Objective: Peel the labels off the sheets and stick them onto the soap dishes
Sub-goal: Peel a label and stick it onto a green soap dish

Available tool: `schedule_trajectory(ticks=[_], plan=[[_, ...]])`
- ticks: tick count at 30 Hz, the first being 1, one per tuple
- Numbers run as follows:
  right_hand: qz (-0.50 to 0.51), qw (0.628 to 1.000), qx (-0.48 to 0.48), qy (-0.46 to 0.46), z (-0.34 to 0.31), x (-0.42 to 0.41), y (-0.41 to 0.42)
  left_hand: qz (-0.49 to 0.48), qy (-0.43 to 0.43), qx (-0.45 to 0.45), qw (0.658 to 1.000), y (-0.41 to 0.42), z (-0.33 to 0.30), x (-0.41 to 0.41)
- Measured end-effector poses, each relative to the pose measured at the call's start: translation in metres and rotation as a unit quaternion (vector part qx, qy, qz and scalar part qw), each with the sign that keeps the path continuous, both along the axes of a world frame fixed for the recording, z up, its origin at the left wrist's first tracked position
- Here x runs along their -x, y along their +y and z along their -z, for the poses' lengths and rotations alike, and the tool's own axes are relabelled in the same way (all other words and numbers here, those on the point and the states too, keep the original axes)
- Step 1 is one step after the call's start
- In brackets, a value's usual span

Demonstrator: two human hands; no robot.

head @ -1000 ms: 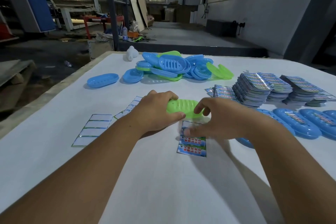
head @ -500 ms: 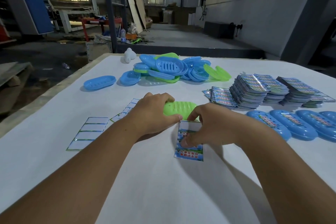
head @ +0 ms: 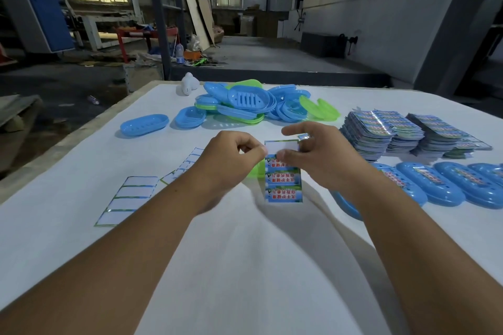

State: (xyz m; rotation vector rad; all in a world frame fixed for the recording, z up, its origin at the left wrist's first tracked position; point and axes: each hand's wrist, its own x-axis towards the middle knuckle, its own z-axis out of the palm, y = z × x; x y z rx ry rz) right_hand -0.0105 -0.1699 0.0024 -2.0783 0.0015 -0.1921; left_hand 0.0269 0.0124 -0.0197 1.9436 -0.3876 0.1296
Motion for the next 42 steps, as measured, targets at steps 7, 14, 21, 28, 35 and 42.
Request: schedule_trajectory(ticks=[7,14,21,28,35,42], plan=[[0.020,0.996,-0.076,-0.044,-0.004,0.000,0.001,0.034,0.035,0.009,0.999,0.002,-0.005,0.002],[0.021,0.996,-0.075,-0.054,0.000,-0.002,0.000,0.039,0.025,-0.001,0.999,0.002,-0.003,0.001],[0.042,0.996,-0.048,-0.064,0.003,-0.006,0.000,0.054,0.043,0.045,0.997,0.001,-0.001,0.001],[0.147,0.970,0.116,-0.156,0.008,-0.009,-0.002,-0.001,-0.017,0.034,0.999,0.000,0.001,-0.005],[0.083,0.981,0.106,-0.138,0.010,-0.006,0.007,0.006,-0.042,0.046,0.998,-0.003,0.002,-0.003],[0.053,0.988,0.088,-0.114,0.005,0.001,0.013,0.012,-0.088,0.026,0.996,-0.006,0.002,-0.002]])
